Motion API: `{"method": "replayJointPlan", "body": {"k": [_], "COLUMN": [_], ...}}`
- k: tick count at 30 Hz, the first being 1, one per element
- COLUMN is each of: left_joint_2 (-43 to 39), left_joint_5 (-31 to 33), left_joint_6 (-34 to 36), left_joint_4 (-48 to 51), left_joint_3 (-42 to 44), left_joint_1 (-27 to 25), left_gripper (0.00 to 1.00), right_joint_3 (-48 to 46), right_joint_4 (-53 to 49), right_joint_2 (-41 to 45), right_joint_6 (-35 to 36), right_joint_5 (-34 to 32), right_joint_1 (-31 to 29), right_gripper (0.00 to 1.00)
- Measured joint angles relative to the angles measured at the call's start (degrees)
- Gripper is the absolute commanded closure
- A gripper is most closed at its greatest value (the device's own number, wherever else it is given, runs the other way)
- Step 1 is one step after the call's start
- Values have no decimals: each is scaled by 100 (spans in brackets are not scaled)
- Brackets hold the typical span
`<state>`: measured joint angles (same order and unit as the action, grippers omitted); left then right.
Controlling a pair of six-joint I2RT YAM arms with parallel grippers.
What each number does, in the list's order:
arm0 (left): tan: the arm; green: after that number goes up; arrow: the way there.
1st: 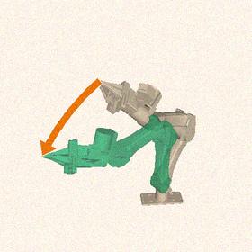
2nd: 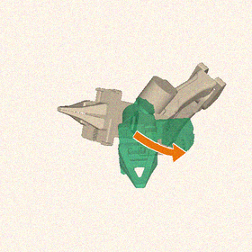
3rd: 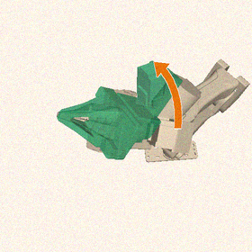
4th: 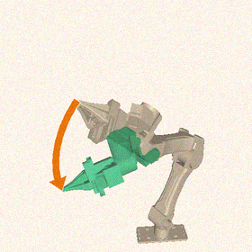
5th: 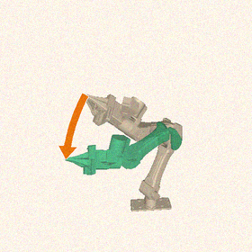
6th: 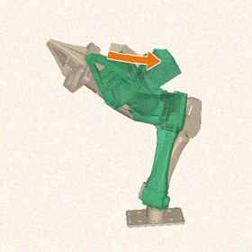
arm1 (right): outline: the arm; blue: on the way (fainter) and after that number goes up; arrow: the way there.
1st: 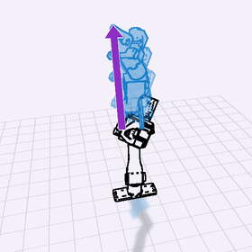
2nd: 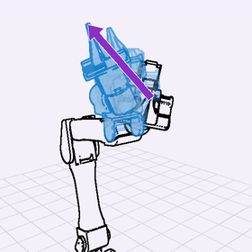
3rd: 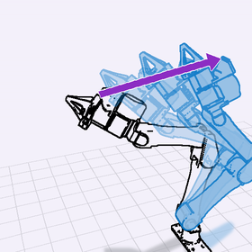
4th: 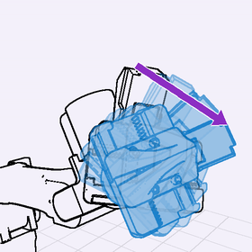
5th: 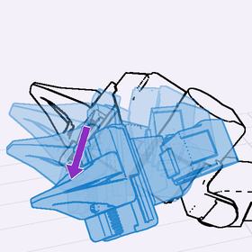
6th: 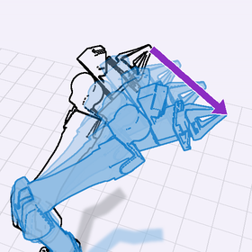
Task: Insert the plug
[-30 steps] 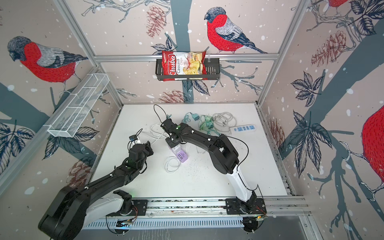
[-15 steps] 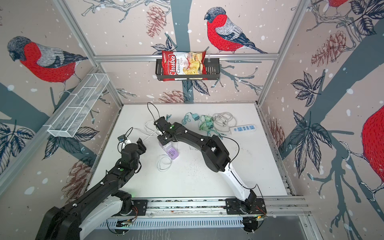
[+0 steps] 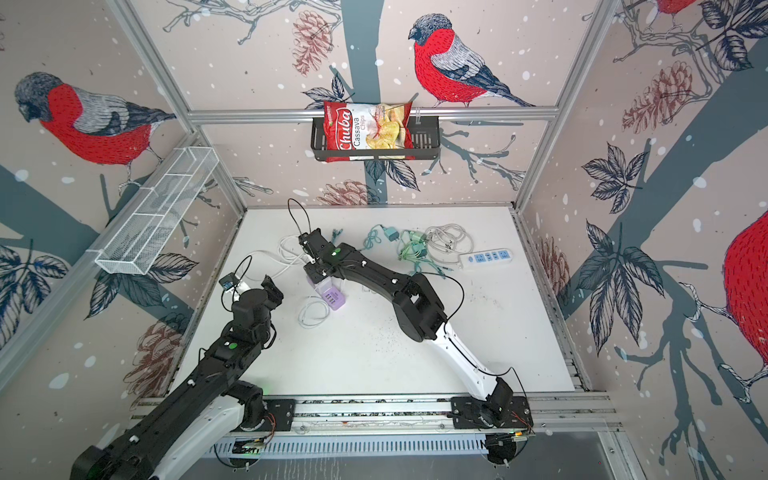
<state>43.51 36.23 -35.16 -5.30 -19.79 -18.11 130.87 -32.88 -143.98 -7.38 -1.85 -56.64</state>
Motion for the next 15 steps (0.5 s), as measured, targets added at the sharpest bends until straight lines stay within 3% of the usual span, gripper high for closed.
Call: {"method": "replayJointPlan", "body": {"k": [8,15], "left_joint_2": [-81,-15], "left_joint_5": [-85,-365], "left_joint_6": [-50,20], "left_joint_4": [-13,-109], "left_joint_3": [262,282], "left_joint_1": [4,4], "left_gripper": [27,25], "right_joint_3": [-164,-170], "right_joint_4": [367,299], "right_joint_2": [101,369], "right_joint_6": [122,278], "right_joint_5": [63,11], "right_joint_1": [-83,-39], "right_gripper": [37,29]}}
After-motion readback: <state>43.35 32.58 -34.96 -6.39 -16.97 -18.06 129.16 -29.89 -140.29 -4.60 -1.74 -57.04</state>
